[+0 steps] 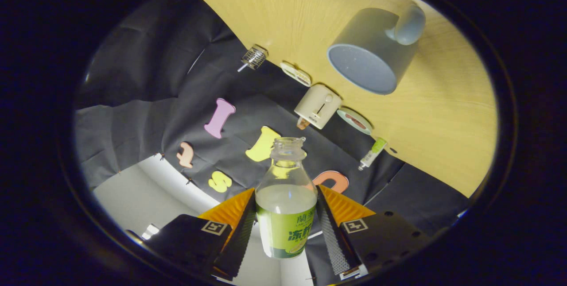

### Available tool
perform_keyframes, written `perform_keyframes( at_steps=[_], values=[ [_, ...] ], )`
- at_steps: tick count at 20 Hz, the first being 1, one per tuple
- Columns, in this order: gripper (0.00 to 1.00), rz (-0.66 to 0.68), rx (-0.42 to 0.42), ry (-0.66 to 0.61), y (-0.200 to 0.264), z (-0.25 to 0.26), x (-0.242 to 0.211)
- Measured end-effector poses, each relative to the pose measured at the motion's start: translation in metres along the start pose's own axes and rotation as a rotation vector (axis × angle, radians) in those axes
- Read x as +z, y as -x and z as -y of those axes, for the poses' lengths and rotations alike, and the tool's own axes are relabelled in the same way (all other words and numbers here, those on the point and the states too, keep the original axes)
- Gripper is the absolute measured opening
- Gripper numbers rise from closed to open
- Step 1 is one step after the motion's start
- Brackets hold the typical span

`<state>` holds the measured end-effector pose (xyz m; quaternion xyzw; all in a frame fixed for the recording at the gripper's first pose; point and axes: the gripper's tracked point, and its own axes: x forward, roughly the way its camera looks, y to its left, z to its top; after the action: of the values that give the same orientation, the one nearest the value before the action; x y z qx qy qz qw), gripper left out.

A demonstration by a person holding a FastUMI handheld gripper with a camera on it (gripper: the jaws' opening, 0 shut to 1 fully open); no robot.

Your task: Take the bottle from table, then pour the juice into the cup, finally place the bottle on the coaster

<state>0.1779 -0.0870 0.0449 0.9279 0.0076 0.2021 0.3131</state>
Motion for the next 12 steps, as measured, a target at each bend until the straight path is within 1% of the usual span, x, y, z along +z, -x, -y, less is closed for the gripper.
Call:
perform_keyframes(
  at_steps=[4, 9, 11, 12],
  values=[
    [0.79, 0.003, 0.007, -0.029, 0.002, 0.0, -0.001],
    [0.79, 0.002, 0.015, 0.003, 0.0, -0.003, -0.002],
    [0.79, 0.016, -0.008, 0.031, 0.002, 0.001, -0.002],
    [0.79, 0.024, -0.039, 0.068, 0.002, 0.008, -0.001]
  ],
)
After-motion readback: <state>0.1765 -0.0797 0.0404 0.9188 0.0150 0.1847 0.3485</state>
